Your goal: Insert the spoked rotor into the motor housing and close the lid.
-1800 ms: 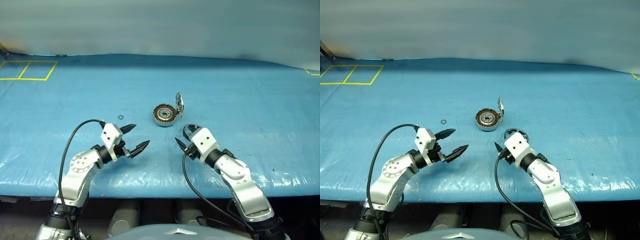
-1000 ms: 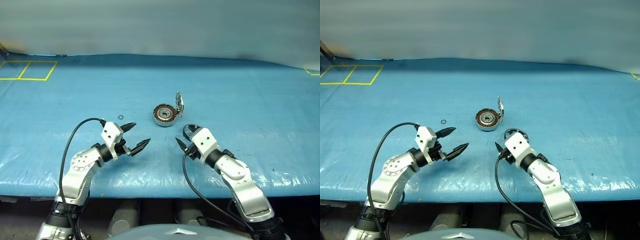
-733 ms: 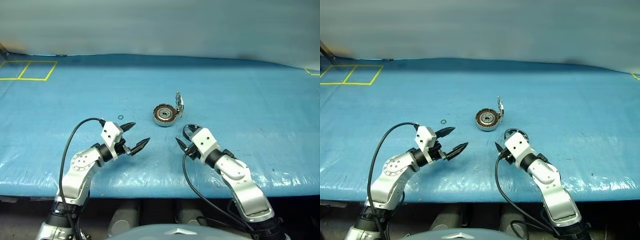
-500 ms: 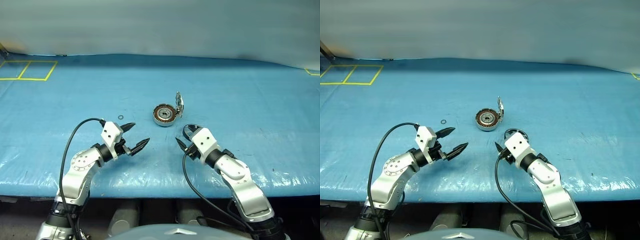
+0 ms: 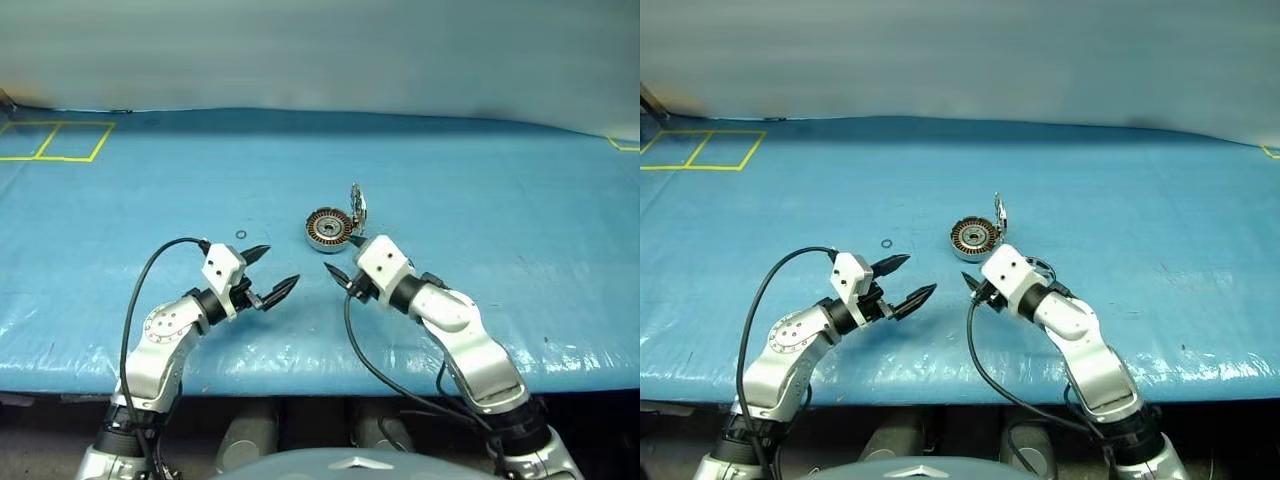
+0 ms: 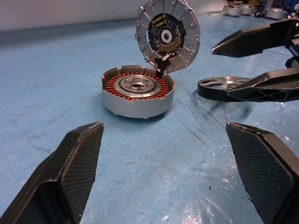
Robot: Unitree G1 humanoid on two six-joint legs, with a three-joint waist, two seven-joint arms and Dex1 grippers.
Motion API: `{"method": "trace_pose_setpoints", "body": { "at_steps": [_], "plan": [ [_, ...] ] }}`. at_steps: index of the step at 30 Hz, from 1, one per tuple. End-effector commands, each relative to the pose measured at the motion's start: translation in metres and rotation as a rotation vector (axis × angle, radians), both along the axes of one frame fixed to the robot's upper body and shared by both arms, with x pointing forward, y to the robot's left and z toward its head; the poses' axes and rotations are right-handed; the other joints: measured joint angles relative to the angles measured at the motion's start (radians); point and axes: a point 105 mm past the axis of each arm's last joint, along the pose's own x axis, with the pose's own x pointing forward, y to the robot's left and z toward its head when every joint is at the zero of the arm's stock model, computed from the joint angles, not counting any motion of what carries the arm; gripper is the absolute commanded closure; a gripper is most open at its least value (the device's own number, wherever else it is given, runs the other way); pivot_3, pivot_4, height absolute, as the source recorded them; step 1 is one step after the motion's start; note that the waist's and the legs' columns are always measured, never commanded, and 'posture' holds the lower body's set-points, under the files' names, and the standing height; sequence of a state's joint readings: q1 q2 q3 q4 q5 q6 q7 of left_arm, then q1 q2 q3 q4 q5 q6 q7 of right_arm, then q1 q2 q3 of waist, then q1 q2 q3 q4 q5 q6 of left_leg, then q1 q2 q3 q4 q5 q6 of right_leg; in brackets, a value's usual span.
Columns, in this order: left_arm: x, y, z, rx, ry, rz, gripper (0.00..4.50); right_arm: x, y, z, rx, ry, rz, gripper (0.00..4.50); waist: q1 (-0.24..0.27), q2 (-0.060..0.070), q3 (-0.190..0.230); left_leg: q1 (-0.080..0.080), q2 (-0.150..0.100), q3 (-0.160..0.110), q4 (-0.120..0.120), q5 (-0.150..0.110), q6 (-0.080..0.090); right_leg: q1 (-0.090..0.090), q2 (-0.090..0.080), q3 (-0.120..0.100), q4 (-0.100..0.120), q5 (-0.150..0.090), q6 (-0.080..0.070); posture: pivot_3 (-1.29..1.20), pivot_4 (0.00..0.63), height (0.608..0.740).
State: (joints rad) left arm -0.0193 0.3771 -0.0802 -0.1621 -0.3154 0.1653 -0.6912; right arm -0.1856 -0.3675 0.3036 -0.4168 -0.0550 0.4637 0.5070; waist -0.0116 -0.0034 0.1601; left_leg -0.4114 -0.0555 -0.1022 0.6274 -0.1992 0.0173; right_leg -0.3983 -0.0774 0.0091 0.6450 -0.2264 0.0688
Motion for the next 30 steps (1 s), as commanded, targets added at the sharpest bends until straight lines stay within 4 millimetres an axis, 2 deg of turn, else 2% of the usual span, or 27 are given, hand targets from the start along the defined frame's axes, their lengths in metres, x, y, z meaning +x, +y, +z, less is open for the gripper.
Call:
{"method": "trace_pose_setpoints", "body": {
  "at_steps": [1,6,9,15,24,30],
  "plan": [
    [-0.001,0.0,0.013,-0.025,-0.056,0.015,0.03,0.014,0.009,0.008,-0.051,-0.008,0.016,1.29,0.0,0.0,0.0,0.0,0.0,0.0,0.0,0.0,0.0,0.0,0.0,0.0,0.0,0.001,0.0,0.0,0.15,0.74],
    [-0.002,0.002,0.011,-0.04,-0.051,0.04,0.03,0.045,0.021,0.013,-0.137,0.061,-0.009,1.29,-0.002,0.0,0.0,0.0,0.0,0.0,0.0,0.0,0.0,0.0,0.0,0.0,0.0,0.002,0.0,0.0,0.15,0.74],
    [-0.004,0.004,0.009,-0.047,-0.049,0.053,0.03,0.059,0.022,0.008,-0.222,0.118,-0.019,1.29,-0.003,0.0,0.0,0.0,0.0,0.0,-0.001,0.0,0.0,-0.001,0.0,0.0,0.0,0.003,0.0,0.0,0.15,0.74],
    [-0.008,0.007,0.007,-0.064,-0.046,0.068,0.03,0.069,0.025,-0.003,-0.382,0.249,0.052,1.29,-0.003,0.0,0.0,-0.001,-0.001,0.0,-0.002,0.0,0.0,-0.002,0.0,0.0,0.0,0.003,0.001,0.0,0.15,0.74],
    [-0.008,0.001,0.005,-0.086,-0.047,0.067,0.03,0.093,0.009,-0.01,-0.576,0.232,0.037,1.29,-0.006,0.001,0.0,-0.001,-0.001,0.0,-0.001,0.0,0.0,-0.006,0.0,0.0,0.0,0.004,0.001,0.0,0.15,0.74],
    [-0.009,-0.001,0.005,-0.086,-0.05,0.059,0.03,0.088,0.017,-0.02,-0.628,0.242,0.096,1.29,-0.01,0.0,0.0,-0.001,-0.001,0.0,-0.001,0.0,0.0,-0.006,0.0,0.0,0.001,0.004,0.001,0.0,0.15,0.74]
  ]
}}
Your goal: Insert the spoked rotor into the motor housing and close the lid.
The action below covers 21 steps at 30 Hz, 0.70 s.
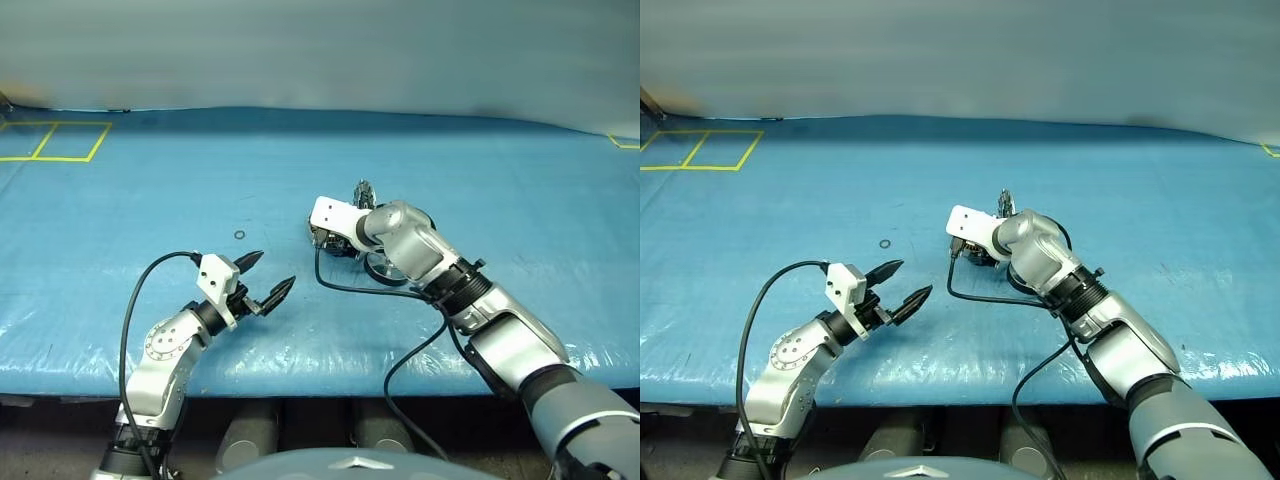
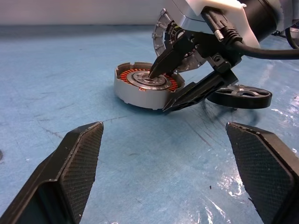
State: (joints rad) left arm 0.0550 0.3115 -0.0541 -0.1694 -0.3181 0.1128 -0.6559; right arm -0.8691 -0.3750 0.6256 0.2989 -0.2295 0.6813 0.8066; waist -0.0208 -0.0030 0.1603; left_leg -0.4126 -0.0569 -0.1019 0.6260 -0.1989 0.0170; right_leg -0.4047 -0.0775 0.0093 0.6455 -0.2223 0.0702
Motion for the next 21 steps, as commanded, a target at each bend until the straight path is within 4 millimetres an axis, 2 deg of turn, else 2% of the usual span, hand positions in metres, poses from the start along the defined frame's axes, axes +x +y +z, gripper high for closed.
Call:
{"method": "trace_pose_setpoints", "body": {
  "at_steps": [1,4,9,14,18,21],
  "plan": [
    [-0.001,-0.004,0.011,-0.011,-0.054,-0.016,0.03,-0.001,0.007,0.0,-0.032,-0.02,0.041,1.29,-0.001,0.0,0.0,0.0,0.0,0.0,0.0,0.0,0.0,0.0,0.0,0.0,0.0,0.0,0.0,0.0,0.15,0.74],
    [-0.001,-0.005,0.011,-0.013,-0.055,-0.018,0.03,-0.007,0.011,-0.007,-0.044,0.006,0.08,1.29,-0.002,0.0,0.0,0.0,0.0,0.0,0.0,0.0,0.0,0.0,0.0,0.0,0.0,0.0,0.0,0.0,0.15,0.74],
    [-0.001,-0.007,0.01,-0.014,-0.05,-0.022,0.0,-0.006,0.009,-0.01,-0.062,-0.005,0.094,2.37,-0.004,0.0,0.0,0.001,0.0,0.0,0.0,0.0,0.0,0.0,0.0,0.0,0.0,0.0,0.0,0.0,0.15,0.74],
    [-0.002,-0.006,0.01,-0.015,-0.051,-0.022,0.0,-0.009,0.004,-0.005,-0.121,-0.081,0.17,2.37,-0.004,0.0,0.0,0.001,0.0,0.0,0.0,0.0,0.0,0.0,0.0,0.0,0.0,0.0,0.0,0.0,0.15,0.74],
    [-0.001,-0.001,0.015,-0.057,-0.049,-0.004,0.0,-0.026,0.002,0.002,-0.159,-0.126,0.312,2.37,0.004,0.0,0.0,-0.001,0.0,0.0,0.0,0.0,0.0,0.0,0.0,0.0,0.0,0.001,0.0,0.0,0.15,0.74],
    [-0.001,0.002,0.02,-0.086,-0.054,0.003,0.0,-0.047,0.001,0.006,-0.204,-0.142,0.466,2.37,0.004,0.0,0.0,-0.002,0.0,0.0,0.0,0.0,0.0,-0.002,-0.001,0.0,-0.001,0.001,0.001,0.0,0.15,0.74]
  ]
}}
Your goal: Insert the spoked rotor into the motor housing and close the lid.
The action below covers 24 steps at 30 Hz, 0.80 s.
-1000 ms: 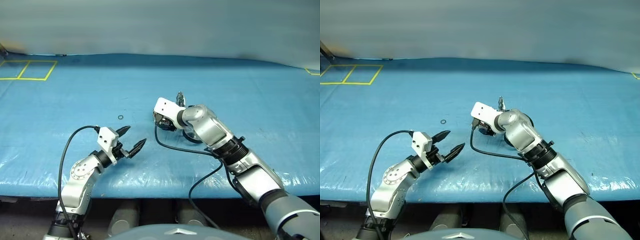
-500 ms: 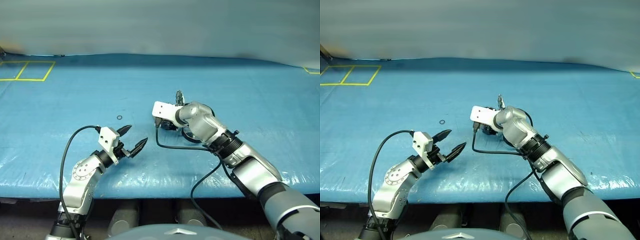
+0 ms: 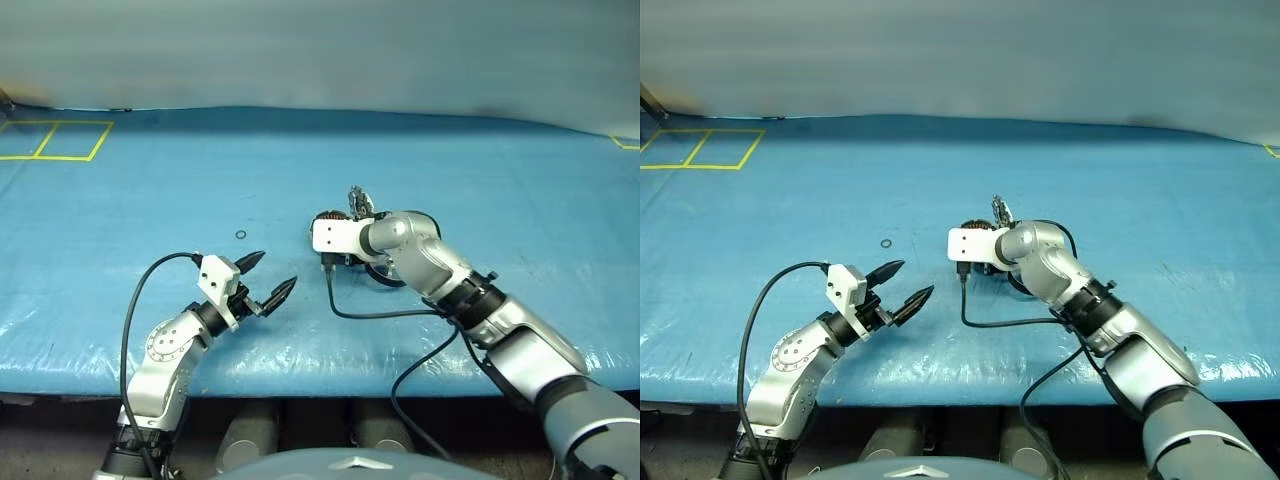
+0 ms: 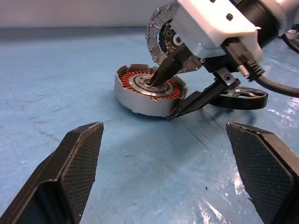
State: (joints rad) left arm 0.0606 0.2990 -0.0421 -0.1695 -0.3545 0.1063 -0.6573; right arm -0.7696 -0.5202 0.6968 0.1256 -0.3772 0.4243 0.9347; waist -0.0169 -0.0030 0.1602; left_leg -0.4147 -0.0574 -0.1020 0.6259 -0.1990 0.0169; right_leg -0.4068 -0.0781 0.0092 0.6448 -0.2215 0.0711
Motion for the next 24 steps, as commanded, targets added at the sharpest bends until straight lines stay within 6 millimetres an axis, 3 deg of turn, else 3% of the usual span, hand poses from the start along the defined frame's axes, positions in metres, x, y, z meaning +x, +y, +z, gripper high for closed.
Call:
{"method": "trace_pose_setpoints", "body": {
  "at_steps": [1,5,11,24],
  "plan": [
    [0.0,0.001,0.017,-0.037,-0.052,-0.003,0.0,-0.028,0.011,0.014,-0.025,-0.019,0.219,2.37,0.0,0.0,0.0,0.0,0.0,0.0,0.0,0.0,0.0,0.0,0.0,0.0,0.0,0.0,0.0,0.0,0.15,0.74],
    [0.001,0.0,0.018,-0.036,-0.05,-0.011,0.0,-0.049,0.008,0.02,-0.161,-0.117,0.474,2.37,-0.006,0.0,0.001,-0.001,0.001,0.001,0.0,0.0,0.0,0.001,0.0,0.0,0.0,0.0,0.0,0.0,0.15,0.74],
    [0.001,-0.002,0.017,-0.04,-0.043,-0.019,0.0,-0.08,0.015,0.019,-0.159,-0.076,0.678,2.37,-0.005,0.0,0.001,0.001,0.002,0.001,0.0,0.0,0.0,0.006,0.0,-0.001,0.0,0.0,0.0,0.0,0.15,0.74],
    [0.0,-0.003,0.014,-0.033,-0.029,-0.024,0.0,-0.065,0.007,0.003,-0.358,-0.218,0.855,2.37,0.005,0.0,0.001,0.002,0.002,0.001,0.001,0.0,-0.001,0.007,0.0,0.0,0.0,0.0,0.0,0.0,0.15,0.74]
  ]
}}
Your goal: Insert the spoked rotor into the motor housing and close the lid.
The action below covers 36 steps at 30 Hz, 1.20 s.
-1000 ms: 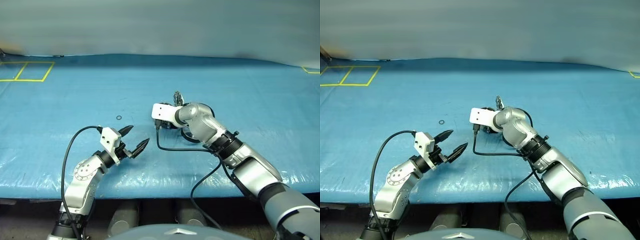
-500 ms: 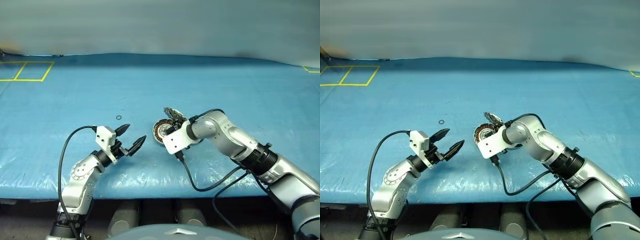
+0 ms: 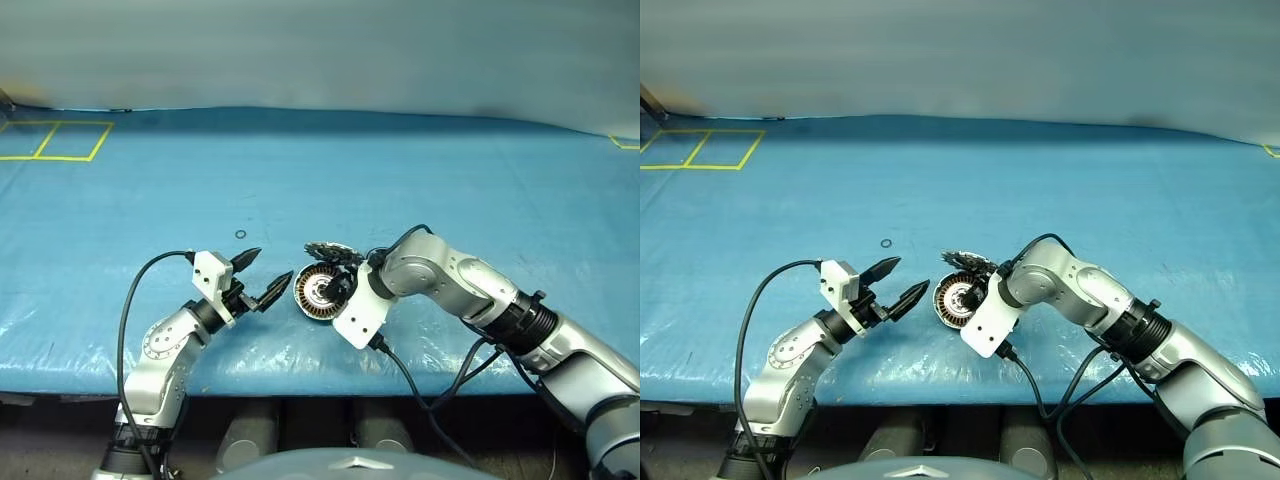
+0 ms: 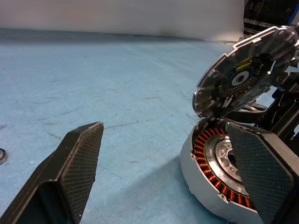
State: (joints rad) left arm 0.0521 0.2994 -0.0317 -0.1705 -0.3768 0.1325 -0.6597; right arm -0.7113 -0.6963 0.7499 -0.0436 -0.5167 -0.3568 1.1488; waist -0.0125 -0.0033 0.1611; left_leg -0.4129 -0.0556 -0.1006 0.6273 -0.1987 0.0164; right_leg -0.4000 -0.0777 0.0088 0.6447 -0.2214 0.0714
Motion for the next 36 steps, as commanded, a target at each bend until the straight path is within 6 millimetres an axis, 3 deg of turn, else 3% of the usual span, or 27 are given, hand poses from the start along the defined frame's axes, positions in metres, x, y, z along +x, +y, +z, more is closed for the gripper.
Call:
{"method": "trace_pose_setpoints", "body": {
  "at_steps": [1,13,18,23,36],
  "plan": [
    [-0.003,-0.005,0.013,-0.014,-0.044,-0.026,0.0,0.009,0.001,0.008,-0.02,-0.077,0.054,2.37,0.001,0.0,0.0,0.0,0.0,0.0,0.0,0.0,0.0,0.0,0.0,0.0,0.0,0.0,0.0,0.0,0.15,0.74],
    [-0.002,-0.009,0.011,-0.013,-0.038,-0.035,0.0,0.006,0.011,0.008,-0.014,-0.053,0.139,2.37,0.0,0.0,0.0,0.002,0.0,0.0,0.0,0.0,0.0,0.002,0.0,0.0,0.0,-0.001,-0.002,0.0,0.15,0.74],
    [-0.004,-0.011,0.01,-0.01,-0.034,-0.04,0.0,0.009,0.016,0.005,0.124,0.057,0.009,2.37,0.0,0.0,0.0,0.002,0.0,-0.001,-0.001,0.0,0.0,0.002,0.0,0.0,0.0,-0.001,-0.002,0.0,0.15,0.74],
    [-0.004,-0.01,0.01,-0.008,-0.03,-0.041,0.0,0.011,0.015,0.006,0.134,0.036,-0.013,0.78,0.0,0.0,0.0,0.002,0.0,-0.001,0.0,0.0,0.0,0.002,0.0,0.0,0.0,-0.001,-0.003,0.0,0.15,0.74],
    [-0.005,-0.012,0.008,-0.005,-0.016,-0.059,0.0,-0.014,0.015,0.036,0.23,0.128,-0.044,0.78,0.002,0.0,0.0,0.001,0.0,-0.002,0.0,0.0,0.0,0.002,0.0,0.0,0.0,-0.001,-0.002,0.0,0.15,0.74]
  ]
}}
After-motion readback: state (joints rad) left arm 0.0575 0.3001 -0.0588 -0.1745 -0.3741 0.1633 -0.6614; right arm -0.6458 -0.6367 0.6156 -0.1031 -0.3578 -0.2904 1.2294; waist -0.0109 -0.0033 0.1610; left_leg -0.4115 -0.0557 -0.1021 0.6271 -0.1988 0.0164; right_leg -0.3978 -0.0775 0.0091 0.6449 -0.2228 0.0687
